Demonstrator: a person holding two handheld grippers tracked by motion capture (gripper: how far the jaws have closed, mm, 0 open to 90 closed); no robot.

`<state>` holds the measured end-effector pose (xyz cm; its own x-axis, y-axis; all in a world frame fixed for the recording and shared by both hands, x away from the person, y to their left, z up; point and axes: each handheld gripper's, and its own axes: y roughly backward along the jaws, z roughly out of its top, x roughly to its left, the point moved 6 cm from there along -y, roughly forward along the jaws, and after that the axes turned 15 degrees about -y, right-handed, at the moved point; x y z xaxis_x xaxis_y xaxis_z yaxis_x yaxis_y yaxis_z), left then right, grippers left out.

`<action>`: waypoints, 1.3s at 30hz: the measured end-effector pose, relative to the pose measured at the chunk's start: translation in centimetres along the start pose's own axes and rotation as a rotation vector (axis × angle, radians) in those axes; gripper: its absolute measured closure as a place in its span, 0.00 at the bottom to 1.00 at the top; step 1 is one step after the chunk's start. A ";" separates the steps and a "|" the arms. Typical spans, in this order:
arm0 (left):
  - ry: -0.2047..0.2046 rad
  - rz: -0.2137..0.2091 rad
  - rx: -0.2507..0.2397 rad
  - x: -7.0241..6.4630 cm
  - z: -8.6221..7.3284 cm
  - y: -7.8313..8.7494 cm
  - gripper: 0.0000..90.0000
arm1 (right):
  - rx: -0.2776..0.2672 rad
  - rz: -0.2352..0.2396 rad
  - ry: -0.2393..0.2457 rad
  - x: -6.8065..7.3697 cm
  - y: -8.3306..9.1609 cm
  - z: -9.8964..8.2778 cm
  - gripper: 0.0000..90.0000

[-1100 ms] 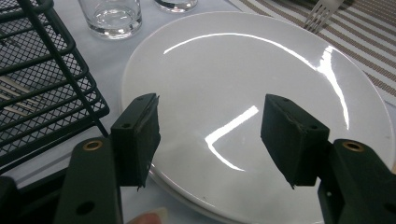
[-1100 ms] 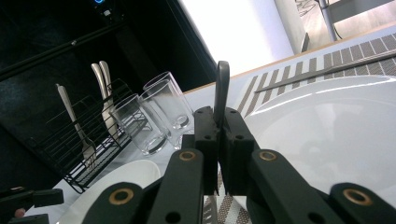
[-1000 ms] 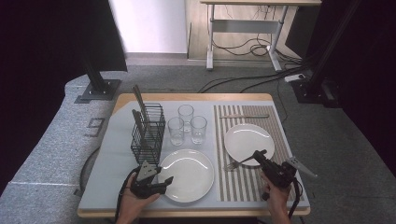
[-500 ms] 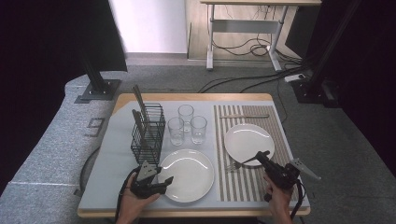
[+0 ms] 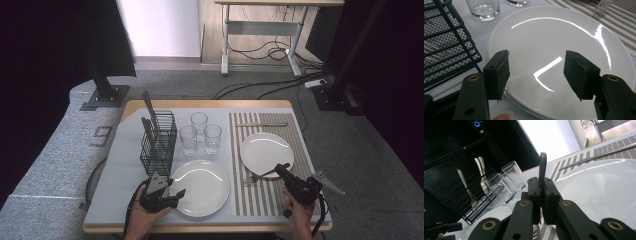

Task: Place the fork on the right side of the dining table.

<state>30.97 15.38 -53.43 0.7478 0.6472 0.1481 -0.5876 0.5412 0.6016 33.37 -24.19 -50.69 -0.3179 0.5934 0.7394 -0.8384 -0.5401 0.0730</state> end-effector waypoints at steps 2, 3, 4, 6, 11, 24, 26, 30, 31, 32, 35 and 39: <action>0.000 0.000 0.000 0.0 0.0 0.0 0.41 | -0.001 0.002 -0.002 0.0 0.1 0.0 0.96; 0.000 0.001 0.000 0.0 0.0 0.0 0.41 | 0.000 0.003 -0.001 0.1 0.1 0.0 0.96; 0.001 0.001 -0.001 0.0 0.0 0.0 0.41 | 0.000 0.003 -0.001 0.1 0.2 -0.1 0.96; 0.002 0.002 -0.002 0.0 0.0 0.0 0.41 | 0.002 0.005 0.000 0.1 0.3 -0.1 0.96; 0.002 0.001 -0.002 0.0 0.0 0.0 0.41 | 0.004 0.007 -0.005 0.0 0.5 -0.3 0.96; 0.003 0.003 -0.002 0.1 0.0 0.0 0.41 | 0.011 0.013 -0.024 -0.1 0.8 -0.7 0.96; 0.003 0.002 -0.001 0.0 0.0 0.0 0.41 | 0.014 0.010 -0.022 -0.1 0.9 -0.8 0.96; 0.003 0.002 -0.001 0.0 0.0 0.0 0.41 | 0.013 0.011 -0.018 -0.2 0.8 -0.8 0.96; 0.002 0.002 -0.001 0.0 0.0 0.0 0.41 | 0.014 0.011 -0.019 -0.2 0.8 -0.8 0.96; 0.001 0.002 0.000 0.0 0.0 0.0 0.41 | 0.013 0.012 -0.017 -0.2 0.8 -0.8 0.96; 0.001 0.002 -0.001 0.0 0.0 0.0 0.41 | 0.014 0.012 -0.017 -0.2 0.9 -0.8 0.96; 0.002 0.003 -0.001 0.0 0.0 0.0 0.41 | 0.015 0.015 -0.016 -0.1 0.8 -0.8 0.96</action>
<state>30.95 15.44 -53.42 0.7456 0.6497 0.1485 -0.5899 0.5397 0.6006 32.34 -24.21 -51.26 -0.3234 0.5753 0.7513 -0.8268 -0.5580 0.0714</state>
